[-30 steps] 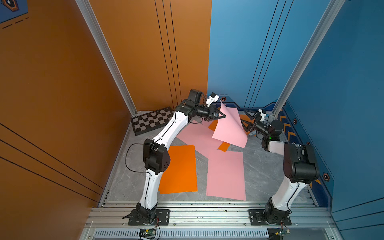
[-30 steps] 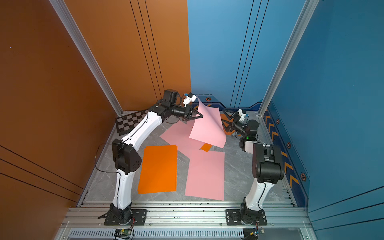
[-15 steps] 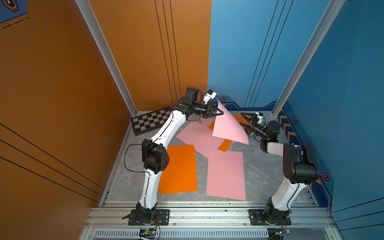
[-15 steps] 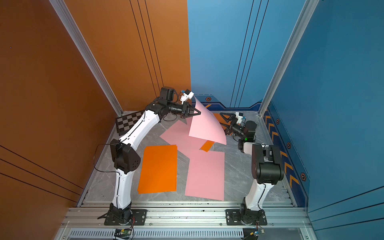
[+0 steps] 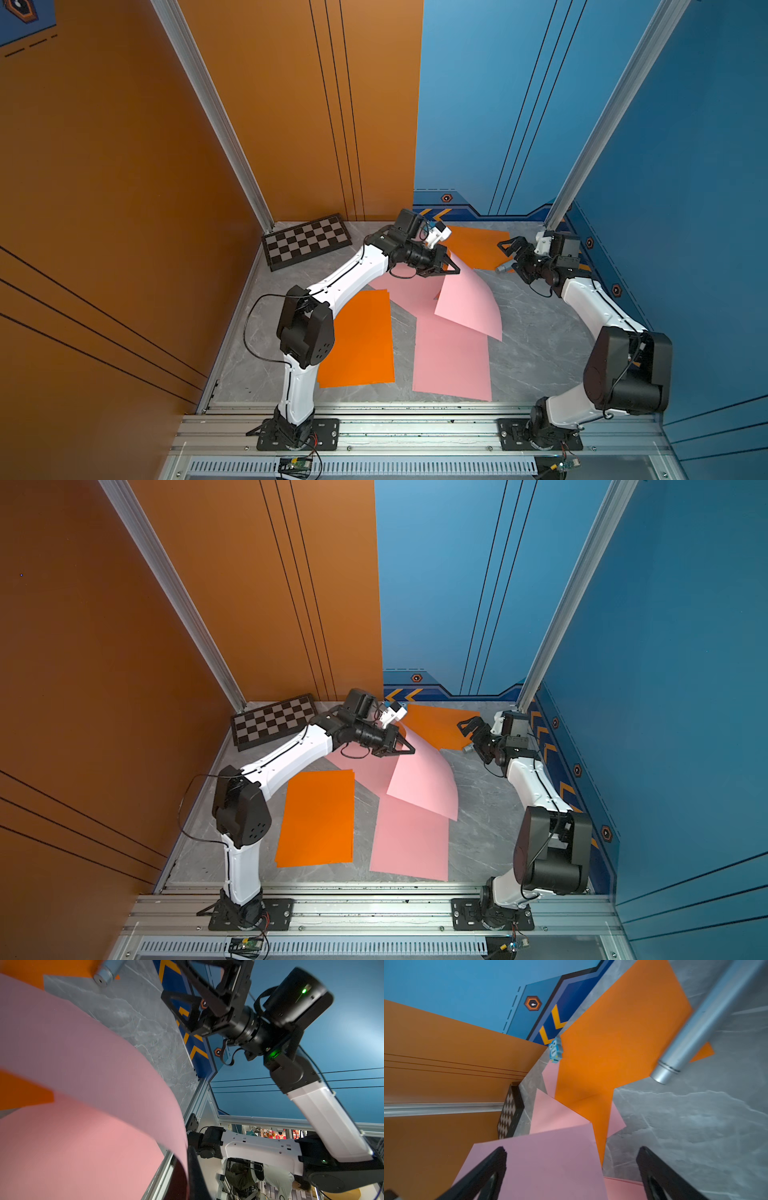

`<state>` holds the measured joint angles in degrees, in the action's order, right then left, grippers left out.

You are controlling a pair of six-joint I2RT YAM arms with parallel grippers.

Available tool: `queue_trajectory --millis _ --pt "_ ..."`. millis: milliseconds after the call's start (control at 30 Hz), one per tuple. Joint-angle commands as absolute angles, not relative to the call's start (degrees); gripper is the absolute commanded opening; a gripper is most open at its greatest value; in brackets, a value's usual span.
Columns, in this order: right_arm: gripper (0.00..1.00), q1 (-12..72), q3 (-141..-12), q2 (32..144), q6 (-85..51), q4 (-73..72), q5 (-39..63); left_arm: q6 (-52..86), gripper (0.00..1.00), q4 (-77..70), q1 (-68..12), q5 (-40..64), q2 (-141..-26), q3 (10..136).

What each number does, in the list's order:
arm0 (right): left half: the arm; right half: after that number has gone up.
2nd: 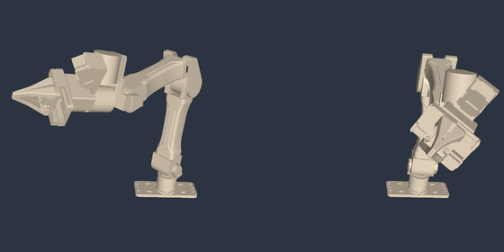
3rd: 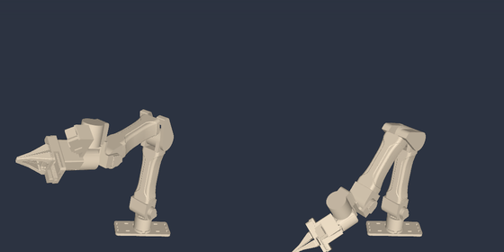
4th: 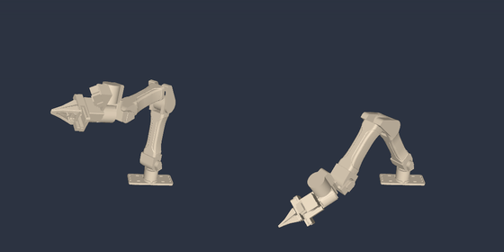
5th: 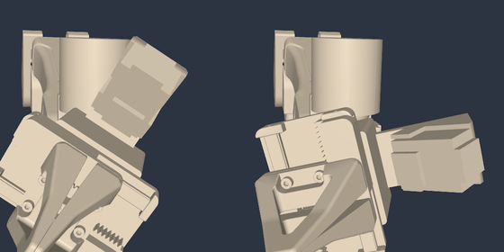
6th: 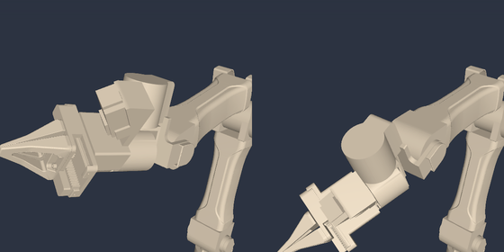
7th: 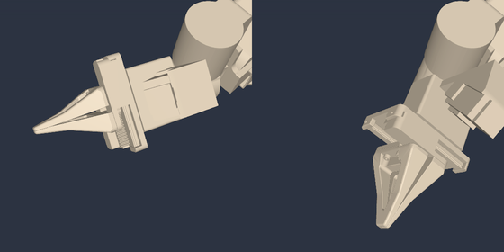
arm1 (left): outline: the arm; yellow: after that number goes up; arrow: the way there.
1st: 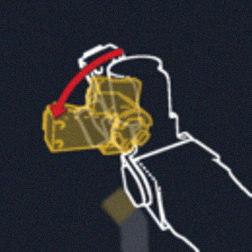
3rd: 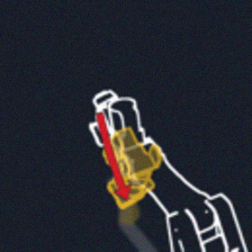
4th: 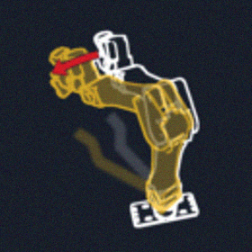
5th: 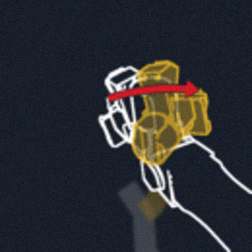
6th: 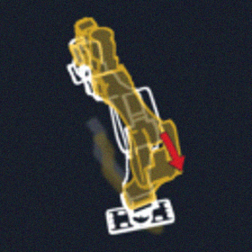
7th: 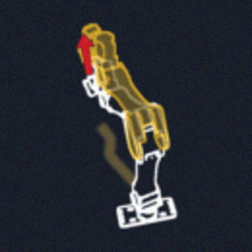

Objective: Sort the scattered colored papers by color
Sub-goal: Pick up the colored paper, then place the colored paper.

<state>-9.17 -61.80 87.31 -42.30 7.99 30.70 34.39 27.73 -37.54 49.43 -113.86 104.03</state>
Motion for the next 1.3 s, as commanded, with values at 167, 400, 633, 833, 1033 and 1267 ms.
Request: queue_trajectory --millis 167,400,633,833,1033,1267 --pt "1.0 -9.7 -60.9 82.7 -38.1 14.9 28.3 28.2 0.0 27.8 -43.6 39.4 -105.9 100.2" --pt "1.0 -10.4 -59.2 81.2 -37.9 15.0 29.6 23.9 0.0 26.8 -45.4 32.5 -101.3 86.4" --pt "1.0 -10.5 -59.2 81.0 -37.9 15.0 31.0 29.8 0.0 16.5 -40.5 35.7 -104.7 71.5" --pt "1.0 -10.1 -59.3 80.7 -37.9 15.0 31.6 30.9 0.0 14.7 -38.6 36.0 -108.4 70.0" --pt "1.0 -10.0 -58.9 80.8 -37.6 15.2 31.6 34.1 0.0 14.4 -40.1 32.6 -108.7 69.6" --pt "1.0 -9.7 -59.1 81.2 -37.4 15.2 31.7 36.7 0.0 14.0 -42.9 29.6 -107.6 67.2"
